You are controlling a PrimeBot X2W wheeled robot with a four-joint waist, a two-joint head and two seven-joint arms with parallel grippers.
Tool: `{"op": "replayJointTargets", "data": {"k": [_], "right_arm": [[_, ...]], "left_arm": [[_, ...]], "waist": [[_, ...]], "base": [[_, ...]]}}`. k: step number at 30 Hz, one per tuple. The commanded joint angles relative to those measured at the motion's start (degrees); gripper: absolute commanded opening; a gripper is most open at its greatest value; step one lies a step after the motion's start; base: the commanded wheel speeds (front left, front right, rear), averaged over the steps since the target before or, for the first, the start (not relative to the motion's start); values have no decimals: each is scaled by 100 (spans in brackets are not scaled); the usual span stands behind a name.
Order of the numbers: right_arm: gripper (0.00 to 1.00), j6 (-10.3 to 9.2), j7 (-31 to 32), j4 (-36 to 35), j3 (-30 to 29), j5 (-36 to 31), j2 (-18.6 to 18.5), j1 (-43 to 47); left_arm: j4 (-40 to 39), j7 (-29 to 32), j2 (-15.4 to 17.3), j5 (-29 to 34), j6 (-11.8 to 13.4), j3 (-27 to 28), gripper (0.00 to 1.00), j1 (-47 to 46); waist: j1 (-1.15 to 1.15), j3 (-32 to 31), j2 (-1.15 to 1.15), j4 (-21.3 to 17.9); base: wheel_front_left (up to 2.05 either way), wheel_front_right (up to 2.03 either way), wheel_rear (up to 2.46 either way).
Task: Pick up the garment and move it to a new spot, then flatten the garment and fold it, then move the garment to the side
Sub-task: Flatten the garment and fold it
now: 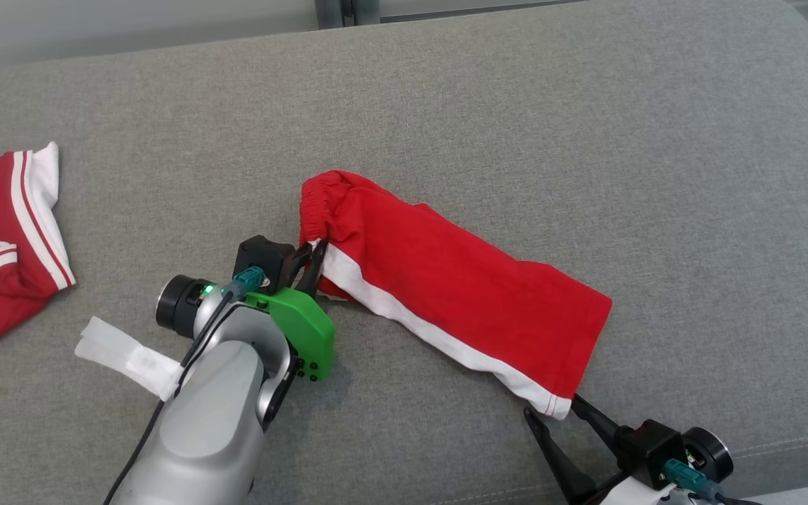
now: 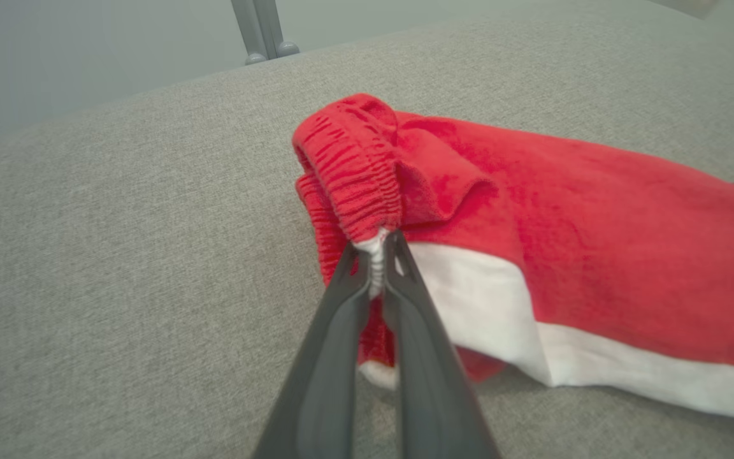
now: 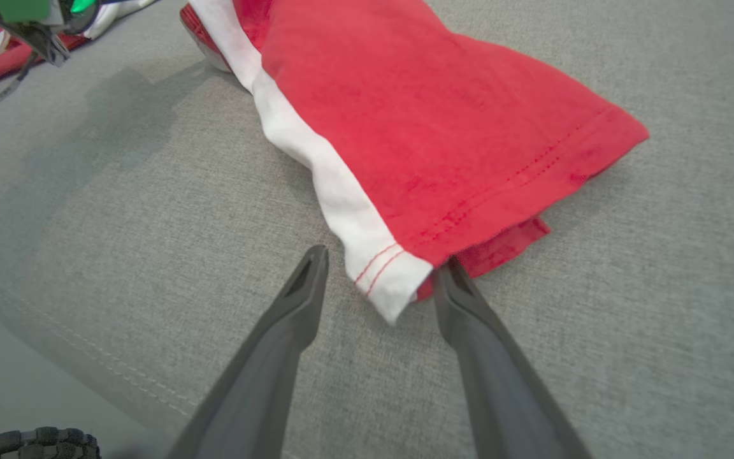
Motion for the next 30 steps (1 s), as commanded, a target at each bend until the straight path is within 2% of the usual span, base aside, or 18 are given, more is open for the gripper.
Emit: {"op": "replayJointTargets", "data": {"k": [1,6,8,11,13,14,15,16,19,23,26,30], "right_arm": [[79,-6,-19,-9,9,-43,4,31],[68,-6,-19,-21,13,-27,-8,20],[67,-6,-19,-25,19,-19,-12,19],[49,-6,-4,-3,24,21,-23,20],[44,-6,19,38,31,55,-20,1],[36,-6,35,62,58,87,-14,-19],[14,-6,40,86,92,124,-13,-43],[0,-6,40,97,123,167,-21,-81],[0,-6,24,38,52,363,-63,-152],[0,-6,3,-322,-340,816,-192,-220],[0,-6,94,-775,-597,1185,-445,-247],[0,-6,405,-1591,-883,1776,-939,-319]], "left_arm": [[-15,-24,6,-19,13,-23,0,-98],[-30,-32,-2,-65,35,-66,0,-108],[-33,-38,-2,-73,38,-74,0,-104],[-44,-47,-8,-106,46,-104,0,-82],[-49,-43,-14,-129,36,-136,0,-57],[-48,-26,-16,-148,22,-159,0,-43],[-37,10,-19,-209,5,-166,0,-17],[-12,61,-19,-248,-7,-177,0,13],[-28,127,-21,-397,-31,-118,0,80],[-258,213,78,-635,-32,50,0,180],[-679,379,158,-858,-41,195,0,292],[-1647,884,309,-1266,-8,436,0,526]], "waist": [[0,-1,0,15],[0,-9,0,48],[0,-9,0,52],[0,-14,0,62],[0,-18,0,63],[0,-23,0,61],[0,-32,0,58],[0,-45,0,55],[0,-121,0,24],[0,-234,0,-68],[0,-301,0,-149],[0,-351,0,-244]], "base": [[0,0,0],[0,0,0],[0,0,0],[0,0,0],[0,0,0],[0,0,0],[0,0,0],[0,0,0],[0,0,0],[0,0,0],[0,0,0],[0,0,0]]}}
